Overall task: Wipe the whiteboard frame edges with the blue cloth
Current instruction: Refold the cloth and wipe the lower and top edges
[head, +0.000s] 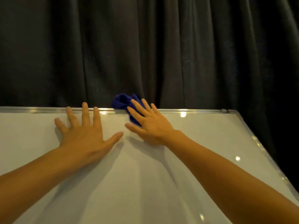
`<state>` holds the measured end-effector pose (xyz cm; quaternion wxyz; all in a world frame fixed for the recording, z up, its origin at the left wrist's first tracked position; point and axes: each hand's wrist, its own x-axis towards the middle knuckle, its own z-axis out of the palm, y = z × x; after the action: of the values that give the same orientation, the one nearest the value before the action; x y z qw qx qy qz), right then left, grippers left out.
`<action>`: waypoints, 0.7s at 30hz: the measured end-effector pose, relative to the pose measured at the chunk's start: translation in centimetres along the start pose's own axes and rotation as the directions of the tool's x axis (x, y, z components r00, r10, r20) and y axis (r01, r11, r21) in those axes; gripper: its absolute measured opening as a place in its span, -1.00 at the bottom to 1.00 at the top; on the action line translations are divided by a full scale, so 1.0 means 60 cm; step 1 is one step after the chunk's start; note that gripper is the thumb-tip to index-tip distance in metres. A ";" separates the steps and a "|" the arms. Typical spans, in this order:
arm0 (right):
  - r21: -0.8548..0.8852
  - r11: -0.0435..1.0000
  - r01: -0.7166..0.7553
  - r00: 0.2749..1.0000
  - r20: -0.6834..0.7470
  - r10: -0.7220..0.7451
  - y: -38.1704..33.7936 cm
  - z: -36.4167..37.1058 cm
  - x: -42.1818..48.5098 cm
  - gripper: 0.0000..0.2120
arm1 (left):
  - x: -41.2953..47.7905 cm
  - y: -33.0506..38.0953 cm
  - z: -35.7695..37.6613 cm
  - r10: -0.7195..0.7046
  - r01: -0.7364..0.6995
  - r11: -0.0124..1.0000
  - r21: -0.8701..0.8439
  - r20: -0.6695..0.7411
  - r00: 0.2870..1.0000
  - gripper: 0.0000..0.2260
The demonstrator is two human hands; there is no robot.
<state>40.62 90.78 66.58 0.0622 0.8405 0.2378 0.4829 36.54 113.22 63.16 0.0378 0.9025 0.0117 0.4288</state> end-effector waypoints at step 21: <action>0.219 0.937 -0.273 0.959 0.136 0.248 0.210 -0.046 -0.083 -0.24 | 0.011 0.234 0.048 0.113 -0.113 0.994 -0.004 0.011 0.994 0.08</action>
<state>40.51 77.05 68.33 -0.0897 0.8904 0.1763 0.4099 39.03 99.07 63.00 0.0152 0.9041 -0.0403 0.4251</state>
